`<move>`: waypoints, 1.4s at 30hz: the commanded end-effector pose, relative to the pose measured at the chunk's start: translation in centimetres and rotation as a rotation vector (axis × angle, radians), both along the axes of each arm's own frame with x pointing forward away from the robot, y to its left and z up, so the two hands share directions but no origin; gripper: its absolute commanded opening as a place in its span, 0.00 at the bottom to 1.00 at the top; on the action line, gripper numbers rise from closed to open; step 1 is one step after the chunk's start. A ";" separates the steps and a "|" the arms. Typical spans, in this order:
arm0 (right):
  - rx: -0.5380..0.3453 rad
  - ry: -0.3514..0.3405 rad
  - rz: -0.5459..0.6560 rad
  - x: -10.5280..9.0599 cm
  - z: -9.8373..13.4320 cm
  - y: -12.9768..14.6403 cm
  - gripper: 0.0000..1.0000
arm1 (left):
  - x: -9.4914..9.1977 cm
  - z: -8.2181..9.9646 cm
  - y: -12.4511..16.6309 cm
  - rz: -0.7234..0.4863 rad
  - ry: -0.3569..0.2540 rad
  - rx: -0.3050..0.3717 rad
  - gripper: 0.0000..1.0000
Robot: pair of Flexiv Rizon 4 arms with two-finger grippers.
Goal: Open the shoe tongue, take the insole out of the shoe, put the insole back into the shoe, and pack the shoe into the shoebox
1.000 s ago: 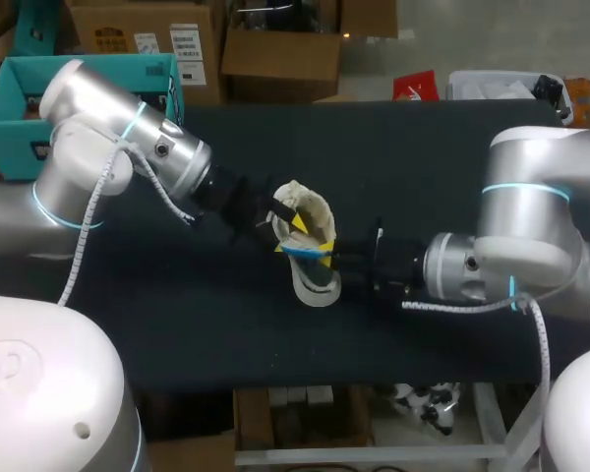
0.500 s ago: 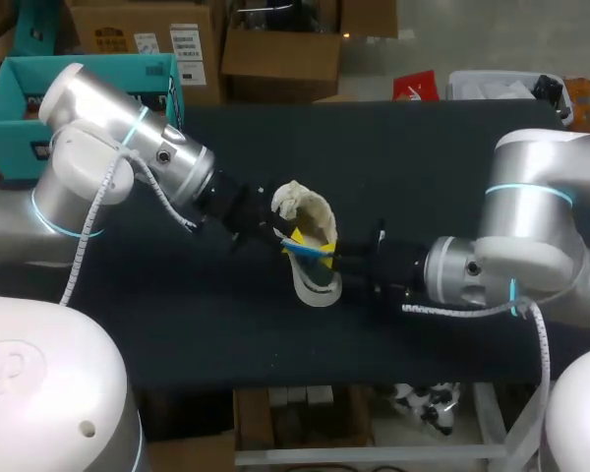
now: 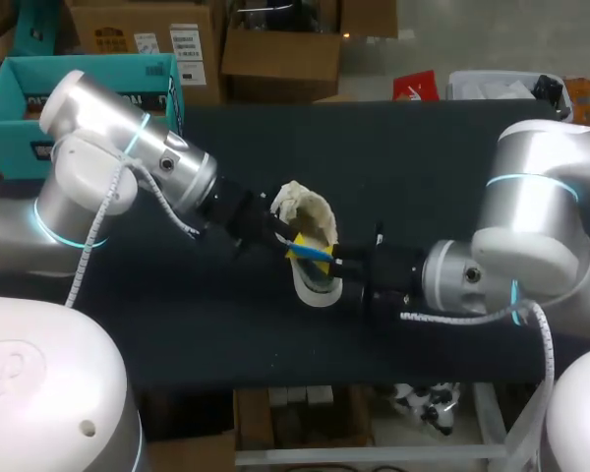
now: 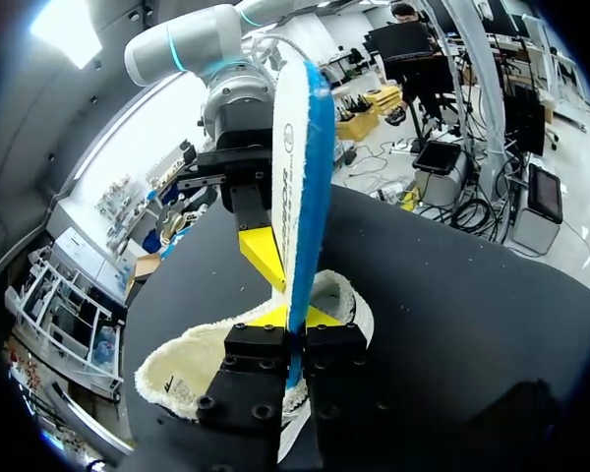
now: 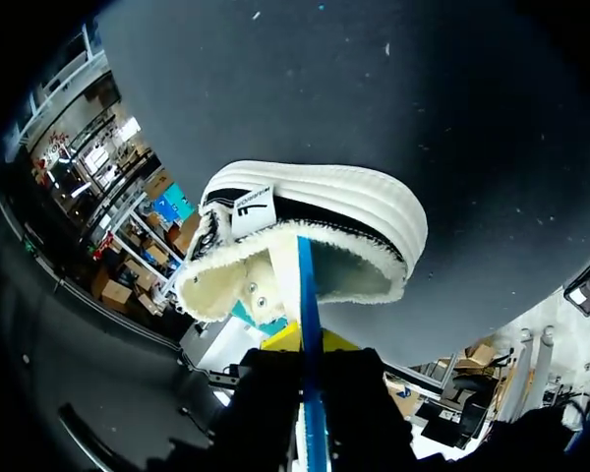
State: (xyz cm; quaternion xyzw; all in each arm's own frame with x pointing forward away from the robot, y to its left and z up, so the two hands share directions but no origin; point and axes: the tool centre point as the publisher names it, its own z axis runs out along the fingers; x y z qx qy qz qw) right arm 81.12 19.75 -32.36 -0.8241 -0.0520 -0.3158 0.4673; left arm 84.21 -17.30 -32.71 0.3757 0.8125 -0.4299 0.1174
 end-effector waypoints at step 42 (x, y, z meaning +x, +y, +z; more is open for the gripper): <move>-0.211 -0.115 -0.004 1.8 -1.0 -0.2 0.00 | 0.3 0.3 -0.1 0.049 0.017 -0.003 0.29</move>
